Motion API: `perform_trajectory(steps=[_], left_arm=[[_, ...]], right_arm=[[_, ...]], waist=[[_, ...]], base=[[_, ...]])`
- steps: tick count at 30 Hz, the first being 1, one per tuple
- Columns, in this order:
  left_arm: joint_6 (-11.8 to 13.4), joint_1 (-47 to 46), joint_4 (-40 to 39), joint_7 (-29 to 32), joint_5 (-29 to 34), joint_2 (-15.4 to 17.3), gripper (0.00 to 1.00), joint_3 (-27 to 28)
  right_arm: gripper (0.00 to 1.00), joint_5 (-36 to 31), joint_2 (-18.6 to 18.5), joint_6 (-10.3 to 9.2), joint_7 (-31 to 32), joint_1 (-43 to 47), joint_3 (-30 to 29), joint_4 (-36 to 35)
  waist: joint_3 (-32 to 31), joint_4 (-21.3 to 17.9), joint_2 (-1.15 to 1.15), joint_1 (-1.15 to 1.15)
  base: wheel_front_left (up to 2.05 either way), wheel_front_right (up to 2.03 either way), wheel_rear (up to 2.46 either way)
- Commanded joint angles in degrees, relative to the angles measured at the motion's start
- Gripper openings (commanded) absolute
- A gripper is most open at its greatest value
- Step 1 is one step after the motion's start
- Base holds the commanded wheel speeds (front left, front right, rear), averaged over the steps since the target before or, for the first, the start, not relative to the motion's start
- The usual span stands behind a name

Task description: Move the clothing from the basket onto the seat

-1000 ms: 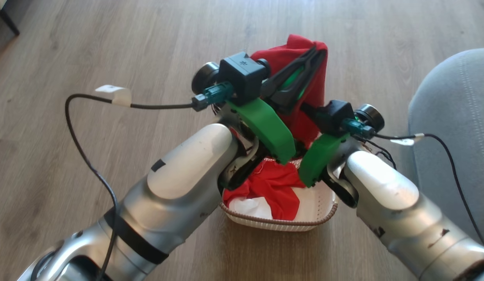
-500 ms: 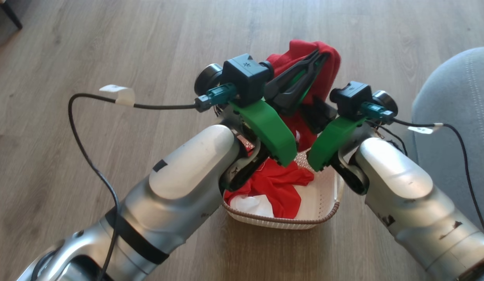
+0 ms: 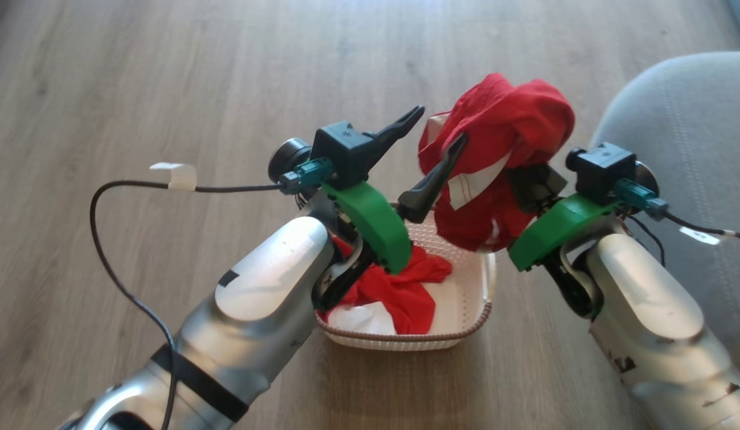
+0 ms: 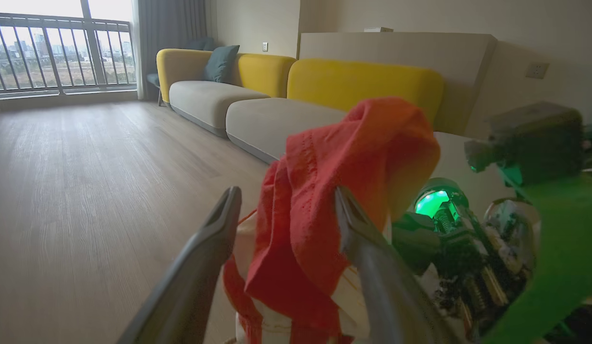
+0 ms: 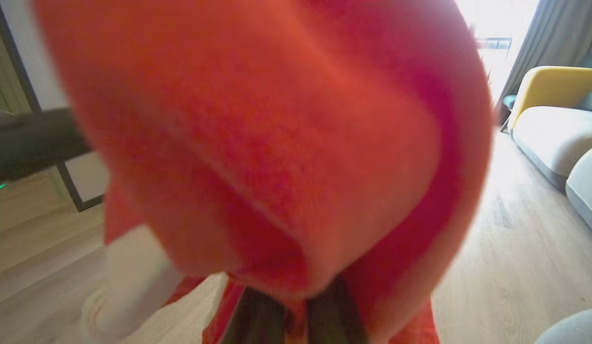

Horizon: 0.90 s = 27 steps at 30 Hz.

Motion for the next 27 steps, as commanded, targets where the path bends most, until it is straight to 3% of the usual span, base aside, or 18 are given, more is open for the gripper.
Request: perform_trajectory(steps=[1, 12, 27], left_arm=[[-0.25, -1.22, -0.91, -0.29, 0.47, 0.67, 1.0, 2.35], [-2.96, 4.96, 2.31, -0.29, 7.74, 0.69, 1.0, 9.86], [-3.49, 13.11, -2.4, -0.29, 12.27, 0.71, 1.0, 16.17]], right_arm=[[0.0, -0.33, 0.21, -0.01, -0.37, -0.53, -0.24, -2.24], [0.0, -1.09, 0.39, -0.01, -0.37, 2.56, -5.29, -6.56], [0.0, -0.93, 1.54, -0.01, -0.37, 7.6, -8.97, -11.68]], waist=[[-0.18, -1.26, 0.0, 0.0], [-0.32, -11.97, 0.0, 0.0], [-1.41, -27.38, 0.0, 0.0]], base=[[0.0, 0.0, 0.0], [0.0, 0.0, 0.0], [0.0, 0.0, 0.0]])
